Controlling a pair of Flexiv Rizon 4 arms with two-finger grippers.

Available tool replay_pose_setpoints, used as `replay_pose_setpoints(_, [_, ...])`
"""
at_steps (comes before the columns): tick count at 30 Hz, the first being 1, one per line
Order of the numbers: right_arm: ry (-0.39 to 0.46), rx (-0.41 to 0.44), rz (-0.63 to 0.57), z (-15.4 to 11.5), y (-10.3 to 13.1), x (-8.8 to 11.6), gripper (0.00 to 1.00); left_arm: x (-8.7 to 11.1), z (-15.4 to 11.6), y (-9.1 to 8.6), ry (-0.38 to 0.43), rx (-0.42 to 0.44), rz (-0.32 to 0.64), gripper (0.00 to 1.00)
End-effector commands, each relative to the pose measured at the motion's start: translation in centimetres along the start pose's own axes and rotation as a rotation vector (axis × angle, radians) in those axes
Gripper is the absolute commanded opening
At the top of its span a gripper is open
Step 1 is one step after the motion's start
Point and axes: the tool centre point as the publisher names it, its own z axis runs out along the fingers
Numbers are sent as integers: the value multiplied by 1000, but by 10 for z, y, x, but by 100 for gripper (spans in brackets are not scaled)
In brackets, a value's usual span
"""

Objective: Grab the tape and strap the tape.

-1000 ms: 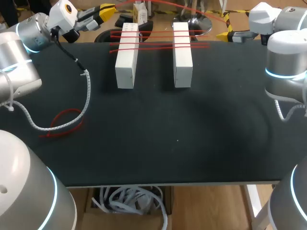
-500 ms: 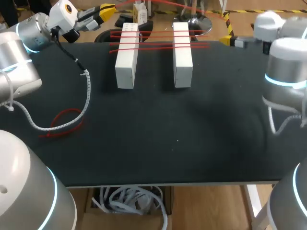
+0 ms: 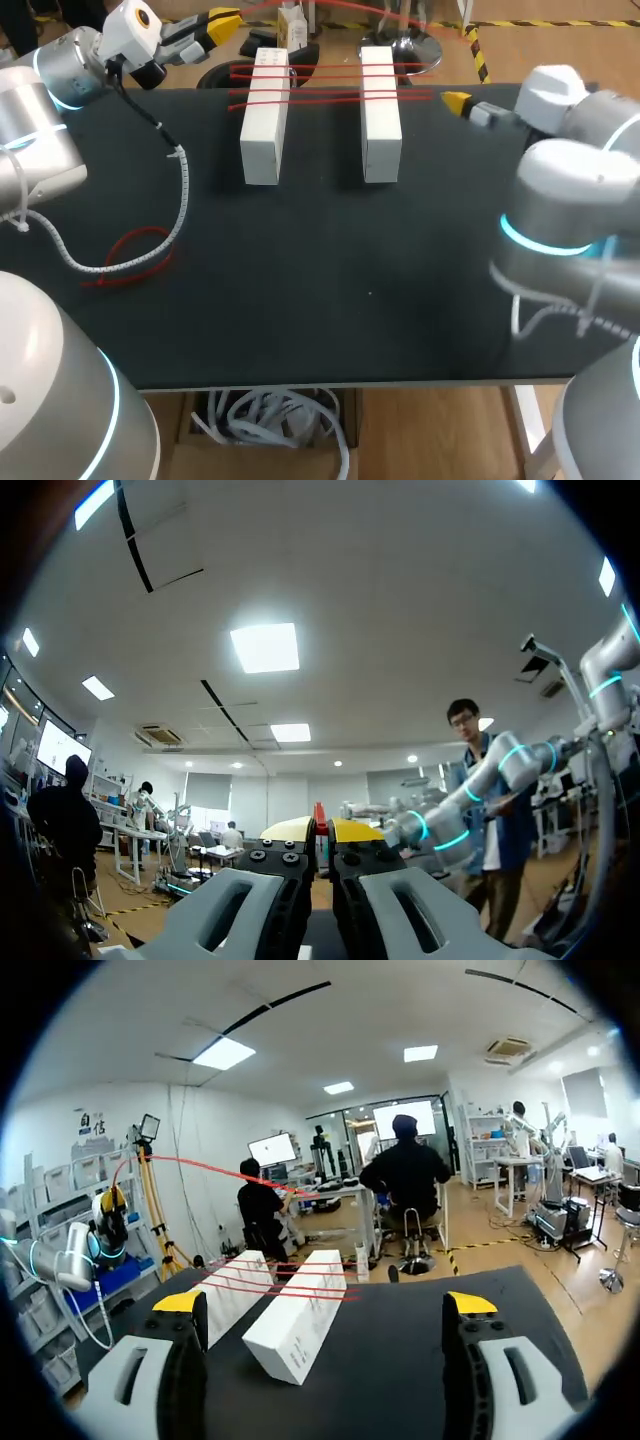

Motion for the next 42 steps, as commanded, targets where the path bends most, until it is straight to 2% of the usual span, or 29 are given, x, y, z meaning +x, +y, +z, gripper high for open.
replay_pose_setpoints(1, [-175,-229,67,-4,-7,20,100,0,0,0,-1,0,1,0])
replay_pose_setpoints(7, [-188,-303,234,-6,-6,31,100,0,0,0,-1,0,1,0])
replay_pose_setpoints(13, [-194,-360,304,-7,-2,45,100,0,0,0,-1,0,1,0])
replay_pose_setpoints(17, [-173,-414,437,-8,2,53,100,0,0,0,-1,0,1,0])
replay_pose_setpoints(27, [-46,-480,818,-3,11,65,100,0,0,0,-1,0,1,0])
replay_pose_setpoints(30, [21,-496,916,-2,15,66,100,0,0,0,-1,0,1,0])
replay_pose_setpoints(42, [218,-559,1141,-3,42,74,100,0,0,0,-1,0,1,0])
